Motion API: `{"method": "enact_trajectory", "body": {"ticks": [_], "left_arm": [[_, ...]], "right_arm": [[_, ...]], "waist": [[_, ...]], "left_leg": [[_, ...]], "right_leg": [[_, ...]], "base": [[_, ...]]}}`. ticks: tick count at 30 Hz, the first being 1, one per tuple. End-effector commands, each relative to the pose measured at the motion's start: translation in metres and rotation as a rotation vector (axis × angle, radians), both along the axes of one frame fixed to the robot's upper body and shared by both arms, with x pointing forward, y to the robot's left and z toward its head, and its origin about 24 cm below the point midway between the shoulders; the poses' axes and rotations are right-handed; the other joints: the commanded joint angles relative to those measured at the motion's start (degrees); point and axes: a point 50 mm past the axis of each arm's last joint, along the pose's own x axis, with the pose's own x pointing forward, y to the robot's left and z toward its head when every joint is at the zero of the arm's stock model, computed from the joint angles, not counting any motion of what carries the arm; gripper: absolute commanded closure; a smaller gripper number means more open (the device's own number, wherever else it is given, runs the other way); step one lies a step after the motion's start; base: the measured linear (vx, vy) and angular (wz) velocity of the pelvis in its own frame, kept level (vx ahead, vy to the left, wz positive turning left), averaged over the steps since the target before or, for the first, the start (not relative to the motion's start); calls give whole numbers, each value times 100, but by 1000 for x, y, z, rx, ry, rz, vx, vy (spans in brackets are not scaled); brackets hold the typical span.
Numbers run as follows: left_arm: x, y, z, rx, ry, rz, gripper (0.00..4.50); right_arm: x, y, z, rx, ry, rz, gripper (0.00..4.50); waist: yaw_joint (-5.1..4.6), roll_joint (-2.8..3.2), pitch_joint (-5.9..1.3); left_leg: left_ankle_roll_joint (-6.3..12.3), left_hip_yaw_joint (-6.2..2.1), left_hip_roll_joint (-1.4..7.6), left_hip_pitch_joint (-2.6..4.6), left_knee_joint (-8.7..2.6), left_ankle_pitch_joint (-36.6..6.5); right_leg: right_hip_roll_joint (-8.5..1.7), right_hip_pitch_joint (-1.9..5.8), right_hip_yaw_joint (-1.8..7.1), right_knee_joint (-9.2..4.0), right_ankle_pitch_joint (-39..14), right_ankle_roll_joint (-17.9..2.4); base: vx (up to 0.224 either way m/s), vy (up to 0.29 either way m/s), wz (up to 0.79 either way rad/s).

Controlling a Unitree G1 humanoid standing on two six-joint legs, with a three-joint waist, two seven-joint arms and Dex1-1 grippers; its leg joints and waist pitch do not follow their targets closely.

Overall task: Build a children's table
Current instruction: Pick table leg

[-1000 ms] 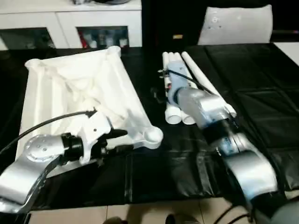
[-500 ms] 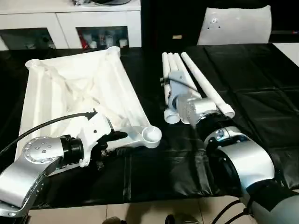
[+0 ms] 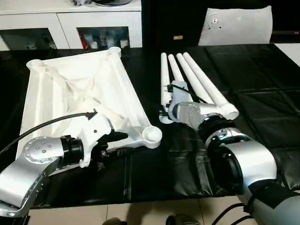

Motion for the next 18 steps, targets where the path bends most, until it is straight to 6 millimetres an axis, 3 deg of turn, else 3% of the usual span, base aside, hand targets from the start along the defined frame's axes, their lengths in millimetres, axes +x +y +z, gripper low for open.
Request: {"method": "enact_trajectory", "body": {"ticks": [1, 6, 12, 13, 15, 16, 18], "left_arm": [[-1, -2, 5, 5, -17, -15, 221], [-1, -4, 4, 3, -13, -14, 221], [1, -6, 2, -7, -11, 3, 221], [3, -6, 1, -15, -7, 10, 221], [4, -6, 1, -20, -6, 12, 221], [6, -8, 0, -23, -5, 15, 221], [9, -8, -1, -18, -5, 20, 221]], "right_arm": [[0, 1, 2, 13, 11, 0, 113], [0, -2, 0, 24, 16, -14, 159], [1, -6, 0, 23, 6, -22, 176], [3, -8, 1, 38, -18, -30, 177], [3, -9, 2, 47, -25, -32, 178], [4, -11, 2, 60, -22, -41, 178], [5, -13, 4, 73, -43, -49, 178]], "waist": [[22, 93, -347], [23, 92, -357], [23, 91, -383], [21, 127, -381], [20, 130, -382], [27, 186, -379], [27, 186, -370]], "left_leg": [[16, -43, 316, -32, -431, -399], [21, -41, 316, -25, -427, -377], [41, -32, 313, -29, -409, -311], [45, -33, 313, -27, -408, -311], [30, -27, 313, -19, -406, -346], [16, -38, 310, -18, -404, -348], [14, -28, 305, -1, -405, -428]], "right_leg": [[-527, 349, 311, -309, -296, -1688], [-521, 346, 307, -308, -313, -1683], [-524, 358, 306, -303, -235, -1718], [-521, 350, 301, -301, -235, -1716], [-515, 347, 300, -305, -204, -1727], [-514, 346, 296, -289, -171, -1735], [-493, 334, 288, -301, -132, -1755]], "base": [[0, 0, 0], [0, 0, 0], [0, 0, 0], [0, 0, 0], [0, 0, 0], [0, 0, 0], [0, 0, 0]]}}
